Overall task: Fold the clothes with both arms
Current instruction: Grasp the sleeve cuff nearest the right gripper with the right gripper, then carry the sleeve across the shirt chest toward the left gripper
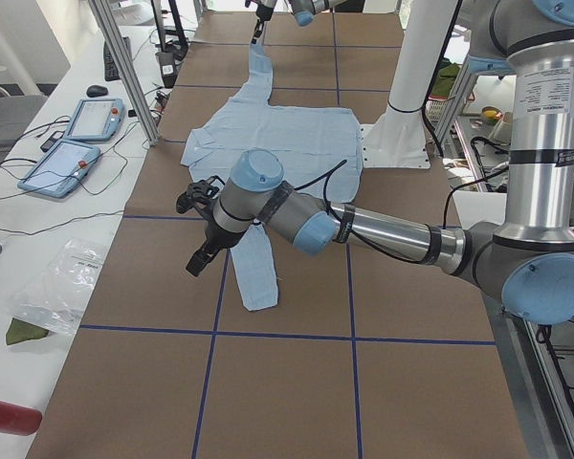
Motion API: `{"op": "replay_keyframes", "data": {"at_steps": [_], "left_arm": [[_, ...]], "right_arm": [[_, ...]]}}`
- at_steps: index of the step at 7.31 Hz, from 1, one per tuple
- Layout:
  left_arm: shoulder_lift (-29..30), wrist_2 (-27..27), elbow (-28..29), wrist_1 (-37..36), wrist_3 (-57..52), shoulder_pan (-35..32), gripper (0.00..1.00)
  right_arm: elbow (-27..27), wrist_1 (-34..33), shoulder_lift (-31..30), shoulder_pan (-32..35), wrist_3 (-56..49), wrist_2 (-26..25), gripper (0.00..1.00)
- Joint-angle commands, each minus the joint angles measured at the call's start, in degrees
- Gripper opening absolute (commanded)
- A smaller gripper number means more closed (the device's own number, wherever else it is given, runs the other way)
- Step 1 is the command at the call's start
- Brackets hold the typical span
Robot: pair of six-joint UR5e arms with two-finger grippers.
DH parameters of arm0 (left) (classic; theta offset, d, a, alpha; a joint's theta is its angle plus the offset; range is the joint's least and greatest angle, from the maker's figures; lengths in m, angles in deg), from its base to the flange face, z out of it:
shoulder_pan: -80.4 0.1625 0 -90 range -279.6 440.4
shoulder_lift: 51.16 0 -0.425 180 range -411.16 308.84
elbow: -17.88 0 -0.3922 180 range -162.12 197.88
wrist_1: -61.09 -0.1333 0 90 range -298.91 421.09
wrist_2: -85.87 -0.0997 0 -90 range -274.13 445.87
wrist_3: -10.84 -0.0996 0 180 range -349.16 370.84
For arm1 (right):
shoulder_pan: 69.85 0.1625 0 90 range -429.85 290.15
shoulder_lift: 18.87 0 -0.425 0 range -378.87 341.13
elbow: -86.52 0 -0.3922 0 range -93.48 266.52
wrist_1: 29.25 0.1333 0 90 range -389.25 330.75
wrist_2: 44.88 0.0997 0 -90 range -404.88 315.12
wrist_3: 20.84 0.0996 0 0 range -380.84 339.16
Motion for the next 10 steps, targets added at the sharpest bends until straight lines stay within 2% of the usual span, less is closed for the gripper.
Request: {"op": "replay_keyframes", "data": {"at_steps": [1, 2, 3, 4, 5, 7, 8, 9, 10], "left_arm": [[0.0, 0.0, -0.1, 0.0, 0.0, 0.0, 1.00], [0.0, 0.0, -0.1, 0.0, 0.0, 0.0, 1.00], [0.0, 0.0, 0.0, 0.1, 0.0, 0.0, 1.00], [0.0, 0.0, 0.0, 0.0, 0.0, 0.1, 1.00], [0.0, 0.1, -0.1, 0.1, 0.1, 0.0, 1.00], [0.0, 0.0, 0.0, 0.0, 0.1, 0.0, 1.00], [0.0, 0.1, 0.0, 0.0, 0.1, 0.0, 1.00], [0.0, 0.1, 0.0, 0.0, 0.1, 0.0, 1.00], [0.0, 0.1, 0.2, 0.0, 0.1, 0.1, 1.00]], "right_arm": [[10.9, -19.2, 8.2, -9.5, 13.4, -11.9, 0.00], [10.5, -29.7, 17.3, -16.4, 20.8, -20.4, 0.00], [9.4, -41.3, 26.6, -21.2, 25.4, -26.3, 0.00], [8.0, -44.5, 31.9, -23.4, 29.3, -27.4, 0.00], [5.5, -44.6, 36.4, -24.9, 32.9, -29.8, 0.00], [-2.9, -43.1, 45.6, -28.4, 32.5, -35.8, 0.00], [-8.2, -34.2, 48.6, -30.6, 32.4, -40.8, 0.00], [-13.8, -24.7, 49.9, -32.3, 32.0, -43.3, 0.00], [-16.6, -21.9, 50.7, -33.7, 31.8, -43.7, 0.00]]}}
